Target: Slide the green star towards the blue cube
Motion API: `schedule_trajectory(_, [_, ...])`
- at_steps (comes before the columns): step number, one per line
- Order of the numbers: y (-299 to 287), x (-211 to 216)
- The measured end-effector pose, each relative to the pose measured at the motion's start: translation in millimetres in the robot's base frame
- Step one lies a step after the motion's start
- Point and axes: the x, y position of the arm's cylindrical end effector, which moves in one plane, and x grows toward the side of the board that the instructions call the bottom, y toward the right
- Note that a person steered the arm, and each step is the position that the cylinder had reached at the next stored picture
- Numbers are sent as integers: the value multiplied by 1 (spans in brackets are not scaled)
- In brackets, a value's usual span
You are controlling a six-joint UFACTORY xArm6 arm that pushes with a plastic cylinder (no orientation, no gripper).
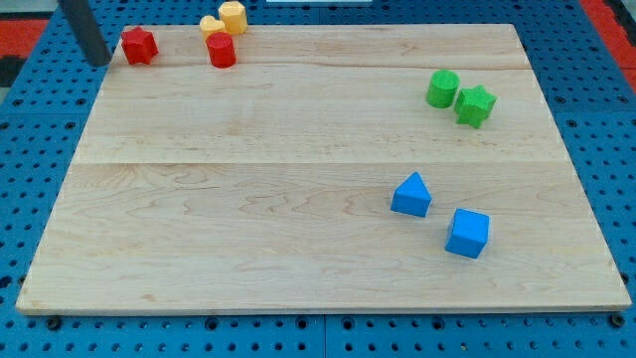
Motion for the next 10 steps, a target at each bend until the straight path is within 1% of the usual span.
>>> schedule_trajectory(1, [57, 3])
schedule_trajectory(2, [84, 89])
schedule_trajectory(3, [186, 101])
schedule_trajectory(4, [302, 76])
schedule_trajectory(5, [389, 26])
schedule_trajectory(6, [437, 4])
schedule_trajectory(7, [482, 50])
schedule_trajectory(8, [459, 90])
schedule_trajectory(9, [421, 126])
schedule_trajectory(10, [424, 105])
